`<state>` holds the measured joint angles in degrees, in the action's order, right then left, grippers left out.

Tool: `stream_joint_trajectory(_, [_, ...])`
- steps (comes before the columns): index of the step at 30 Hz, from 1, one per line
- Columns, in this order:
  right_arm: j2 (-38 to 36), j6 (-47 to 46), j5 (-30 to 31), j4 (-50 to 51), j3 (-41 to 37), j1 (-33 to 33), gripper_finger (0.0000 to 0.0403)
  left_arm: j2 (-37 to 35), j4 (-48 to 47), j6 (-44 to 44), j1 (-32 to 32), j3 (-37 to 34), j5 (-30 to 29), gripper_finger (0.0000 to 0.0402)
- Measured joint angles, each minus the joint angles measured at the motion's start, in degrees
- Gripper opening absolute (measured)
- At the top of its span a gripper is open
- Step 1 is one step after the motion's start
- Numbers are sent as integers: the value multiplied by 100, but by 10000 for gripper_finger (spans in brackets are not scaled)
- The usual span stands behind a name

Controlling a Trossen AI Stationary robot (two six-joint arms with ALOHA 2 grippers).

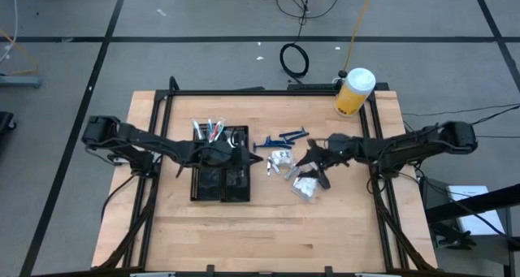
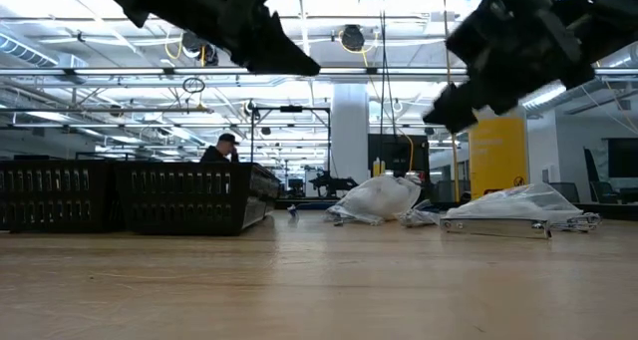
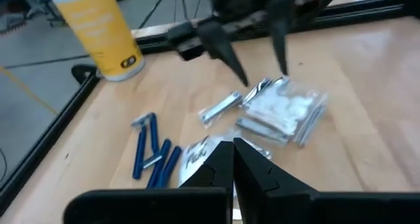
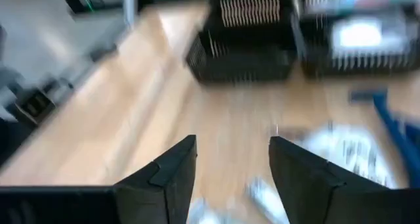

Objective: Pick & Place Travel size toiletries
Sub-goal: Put the cotton pack into the top right black bin

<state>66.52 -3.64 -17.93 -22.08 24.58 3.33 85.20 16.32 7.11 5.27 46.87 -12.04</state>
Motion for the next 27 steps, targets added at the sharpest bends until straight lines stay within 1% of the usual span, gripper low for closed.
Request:
stream_joint_trajectory(4, [4,-53,748,1343,-2,-647,194,150,-11,-82,-75,0,-2,11])
stream_joint_trajectory(8, [4,-276,1239,2031,0,-1170,189,267,39,-56,-179,2,-2,8])
stream_joint_trajectory(11, [2,-521,1473,2046,0,-1366,180,300,98,-30,-269,2,-6,2])
stream_joint_trajectory(14, [2,-664,1787,2069,-7,-1411,169,300,170,-130,-351,2,-6,3])
stream_joint_trajectory(23, [2,-931,1774,2037,-344,-1411,149,300,190,-316,-408,2,-6,16])
stream_joint_trajectory(27, [0,-924,1787,2023,-405,-1411,122,300,192,-304,-408,2,-6,17])
